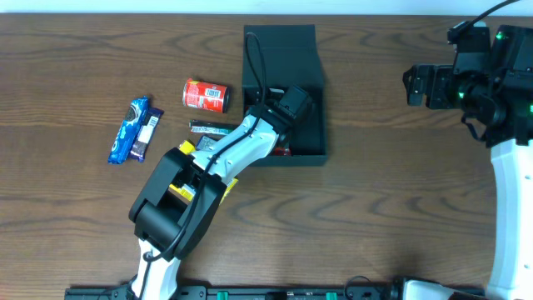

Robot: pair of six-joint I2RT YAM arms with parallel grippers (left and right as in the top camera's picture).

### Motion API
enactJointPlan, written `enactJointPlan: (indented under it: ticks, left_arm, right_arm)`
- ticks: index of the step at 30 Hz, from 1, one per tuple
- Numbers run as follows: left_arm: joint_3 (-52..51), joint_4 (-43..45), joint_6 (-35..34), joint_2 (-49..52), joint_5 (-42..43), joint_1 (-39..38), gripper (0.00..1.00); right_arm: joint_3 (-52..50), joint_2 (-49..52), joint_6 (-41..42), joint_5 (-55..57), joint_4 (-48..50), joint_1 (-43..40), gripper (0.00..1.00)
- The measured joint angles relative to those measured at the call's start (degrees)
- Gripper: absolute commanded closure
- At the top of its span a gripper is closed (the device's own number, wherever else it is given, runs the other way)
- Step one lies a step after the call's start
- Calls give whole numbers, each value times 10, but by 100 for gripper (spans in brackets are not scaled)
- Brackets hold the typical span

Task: Pack container
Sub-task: 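Carry the red bag into the black box and lower it, then open the left gripper and withdraw it from the box, then grasp the yellow Hacks candy bag with the left gripper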

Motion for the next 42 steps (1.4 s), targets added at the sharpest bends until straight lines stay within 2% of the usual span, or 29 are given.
enactJointPlan:
  ticks: [5, 10, 13, 16, 19, 26, 30, 37, 42]
  left_arm:
    - [9, -9, 22, -38, -5, 0, 94]
    - [36, -9, 33, -146, -74, 4, 94]
    - [51, -42, 36, -193, -115, 20, 94]
    - [53, -122, 4, -199, -136, 62, 94]
    - [41, -158, -33, -190, -134, 104, 94]
    - [20, -234, -101, -186, -63, 199, 94]
    - [-31, -240, -137, -186, -3, 217, 94]
    - [-153, -171, -170, -190, 91, 217, 94]
    - [-226, -123, -180, -259, 120, 217, 94]
  right_arm:
    - [0, 0, 0, 0, 0, 0, 1]
    - [0, 0, 0, 0, 0, 0, 1]
    - [0, 0, 0, 0, 0, 0, 1]
    - [0, 0, 0, 0, 0, 0, 1]
    - [0, 0, 0, 0, 0, 0, 1]
    - [0, 0, 0, 0, -3, 0, 1]
    - [0, 0, 0, 0, -4, 0, 1]
    - [0, 0, 0, -1, -4, 0, 1]
    - [0, 0, 0, -2, 0, 0, 1]
